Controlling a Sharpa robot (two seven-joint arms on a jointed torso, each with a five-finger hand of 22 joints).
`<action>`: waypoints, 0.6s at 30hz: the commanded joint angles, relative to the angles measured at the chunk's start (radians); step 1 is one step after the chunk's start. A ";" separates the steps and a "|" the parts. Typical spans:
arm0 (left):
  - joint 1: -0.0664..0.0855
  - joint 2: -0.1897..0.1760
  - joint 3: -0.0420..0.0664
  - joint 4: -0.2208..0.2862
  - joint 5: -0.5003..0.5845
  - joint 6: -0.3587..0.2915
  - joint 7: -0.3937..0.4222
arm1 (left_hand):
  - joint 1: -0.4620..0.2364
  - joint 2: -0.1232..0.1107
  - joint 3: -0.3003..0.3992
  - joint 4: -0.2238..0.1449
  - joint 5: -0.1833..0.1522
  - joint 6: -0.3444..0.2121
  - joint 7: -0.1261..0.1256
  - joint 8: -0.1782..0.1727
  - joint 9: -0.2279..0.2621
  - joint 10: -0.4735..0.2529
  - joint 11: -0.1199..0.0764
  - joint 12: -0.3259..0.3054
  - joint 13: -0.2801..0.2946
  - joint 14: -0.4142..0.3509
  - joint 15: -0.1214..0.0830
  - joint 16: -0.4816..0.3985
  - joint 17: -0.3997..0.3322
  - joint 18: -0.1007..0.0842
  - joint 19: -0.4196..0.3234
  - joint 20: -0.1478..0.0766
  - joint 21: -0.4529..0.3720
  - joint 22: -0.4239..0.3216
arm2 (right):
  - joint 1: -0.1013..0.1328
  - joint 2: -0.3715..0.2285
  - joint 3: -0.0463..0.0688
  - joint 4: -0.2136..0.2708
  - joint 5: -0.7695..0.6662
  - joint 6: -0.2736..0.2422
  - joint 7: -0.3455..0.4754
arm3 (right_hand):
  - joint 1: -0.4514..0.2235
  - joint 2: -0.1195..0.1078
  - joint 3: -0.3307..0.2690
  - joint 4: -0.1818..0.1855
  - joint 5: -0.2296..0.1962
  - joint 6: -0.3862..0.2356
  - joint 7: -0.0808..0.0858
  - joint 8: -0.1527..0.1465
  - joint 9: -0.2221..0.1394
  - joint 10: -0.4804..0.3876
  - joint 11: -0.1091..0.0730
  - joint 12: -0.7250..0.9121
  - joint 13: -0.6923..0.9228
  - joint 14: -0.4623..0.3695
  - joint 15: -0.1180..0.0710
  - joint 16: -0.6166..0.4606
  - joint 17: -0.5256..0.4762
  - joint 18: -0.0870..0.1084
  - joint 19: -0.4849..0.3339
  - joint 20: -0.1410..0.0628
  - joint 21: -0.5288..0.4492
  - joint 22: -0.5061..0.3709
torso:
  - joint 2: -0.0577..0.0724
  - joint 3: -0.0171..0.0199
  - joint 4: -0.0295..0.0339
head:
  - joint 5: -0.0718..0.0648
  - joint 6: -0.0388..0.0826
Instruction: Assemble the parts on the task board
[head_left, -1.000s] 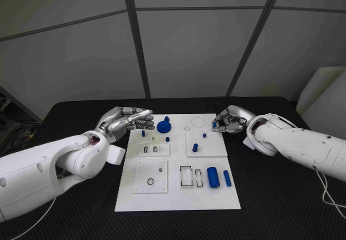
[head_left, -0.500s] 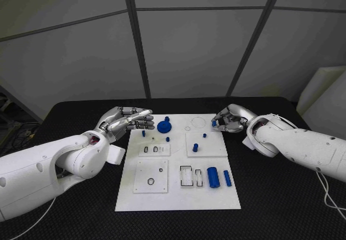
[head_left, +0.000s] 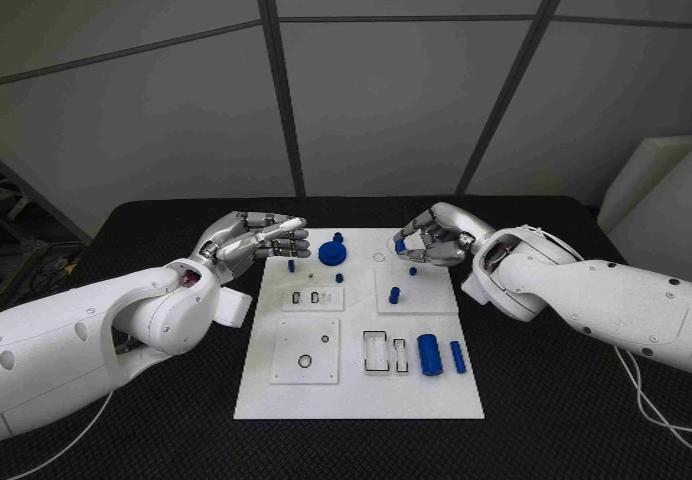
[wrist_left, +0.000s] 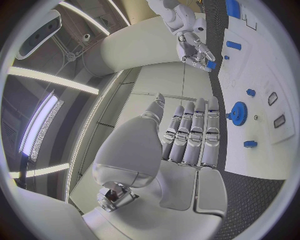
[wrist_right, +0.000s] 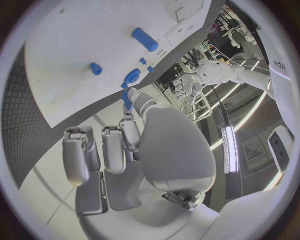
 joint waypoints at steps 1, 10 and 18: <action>0.001 0.001 0.001 0.000 0.000 0.008 0.008 | -0.001 0.011 0.000 -0.007 0.005 -0.003 0.005 -0.001 0.001 -0.006 0.001 -0.004 0.000 0.001 0.007 -0.004 -0.001 -0.005 -0.007 -0.001 -0.005 -0.001 | 0.003 0.023 0.002 0.035 -0.072 -0.020 -0.120 | -0.010 -0.004 -0.004 -0.002 0.004 0.003 0.007 0.001 0.030 -0.003 -0.004 -0.005 0.022 0.064 -0.003 0.001 0.099 -0.007 0.105 -0.008 0.003 0.263 | -0.007 -0.0036 0.0029 | 0.006 -0.004; 0.003 0.006 0.001 -0.016 0.000 0.003 0.010 | -0.001 0.011 0.000 -0.007 0.005 -0.003 0.005 -0.001 0.001 -0.006 0.001 -0.004 0.000 0.001 0.007 -0.004 -0.001 -0.005 -0.007 -0.001 -0.005 -0.001 | 0.002 0.121 0.001 0.056 -0.184 -0.008 -0.222 | -0.016 -0.002 -0.005 0.000 0.006 0.005 0.007 0.000 0.032 -0.003 -0.004 -0.006 0.022 0.063 -0.003 -0.001 0.096 -0.007 0.104 -0.007 0.002 0.261 | -0.014 -0.0076 0.0094 | 0.018 -0.014; 0.004 0.007 0.001 -0.024 0.000 -0.002 0.012 | 0.000 0.011 0.000 -0.009 0.005 -0.003 0.005 -0.001 0.001 -0.006 0.001 -0.003 0.000 0.002 0.007 -0.004 0.000 -0.005 -0.006 -0.001 -0.005 -0.001 | 0.001 0.195 -0.016 0.037 -0.264 0.007 -0.272 | -0.021 -0.002 -0.006 0.001 0.004 0.005 0.007 0.000 0.033 -0.003 -0.004 -0.007 0.021 0.063 -0.003 -0.002 0.096 -0.007 0.103 -0.007 0.001 0.260 | -0.014 -0.0089 0.0100 | 0.026 -0.018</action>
